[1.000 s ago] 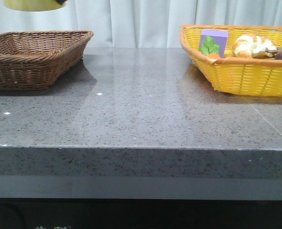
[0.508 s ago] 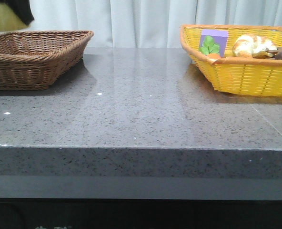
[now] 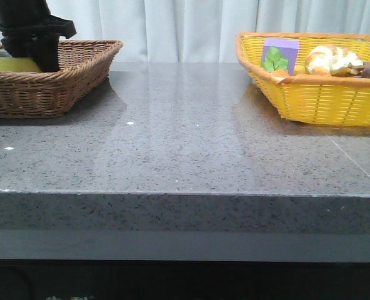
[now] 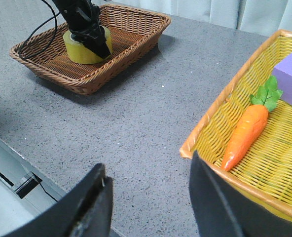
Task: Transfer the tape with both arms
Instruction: 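Lower the tape into the brown basket and open the left gripper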
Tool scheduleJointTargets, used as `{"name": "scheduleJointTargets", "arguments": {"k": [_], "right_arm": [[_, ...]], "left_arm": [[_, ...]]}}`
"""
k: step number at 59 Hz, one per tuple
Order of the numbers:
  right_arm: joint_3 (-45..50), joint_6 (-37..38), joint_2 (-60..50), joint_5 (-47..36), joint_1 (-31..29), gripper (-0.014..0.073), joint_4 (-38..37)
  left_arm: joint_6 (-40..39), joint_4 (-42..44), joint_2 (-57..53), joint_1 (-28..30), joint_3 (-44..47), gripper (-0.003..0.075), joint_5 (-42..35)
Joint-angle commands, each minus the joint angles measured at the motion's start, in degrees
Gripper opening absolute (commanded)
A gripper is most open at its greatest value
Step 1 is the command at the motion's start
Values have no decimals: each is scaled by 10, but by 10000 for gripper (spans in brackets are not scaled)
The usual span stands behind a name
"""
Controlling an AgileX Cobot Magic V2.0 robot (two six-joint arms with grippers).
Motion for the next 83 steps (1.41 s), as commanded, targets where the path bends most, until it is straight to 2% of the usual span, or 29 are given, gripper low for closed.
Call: {"name": "scheduleJointTargets", "arguments": {"k": [1, 5, 9, 24, 36, 50, 63, 83], "right_arm": [[-14, 0, -1, -46, -3, 388, 1], [-14, 0, -1, -46, -3, 388, 1], [-14, 0, -1, -46, -3, 388, 1], [-14, 0, -1, -46, -3, 388, 1], [-14, 0, -1, -46, -3, 388, 1], [-14, 0, -1, -46, -3, 388, 1], [-14, 0, -1, -46, -3, 388, 1], [-14, 0, -1, -46, -3, 388, 1]], "left_arm": [[-1, -15, -40, -1, -20, 309, -12], [-1, -15, -40, -1, -20, 380, -8], [-1, -16, -40, -1, -20, 414, -3], [-8, -47, -74, -1, -20, 407, -3], [-12, -127, -134, -4, -20, 407, -3], [-20, -124, -221, -69, -6, 407, -3], [-23, -68, -326, -139, 100, 407, -34], [-22, -66, -516, -190, 368, 407, -142]]}}
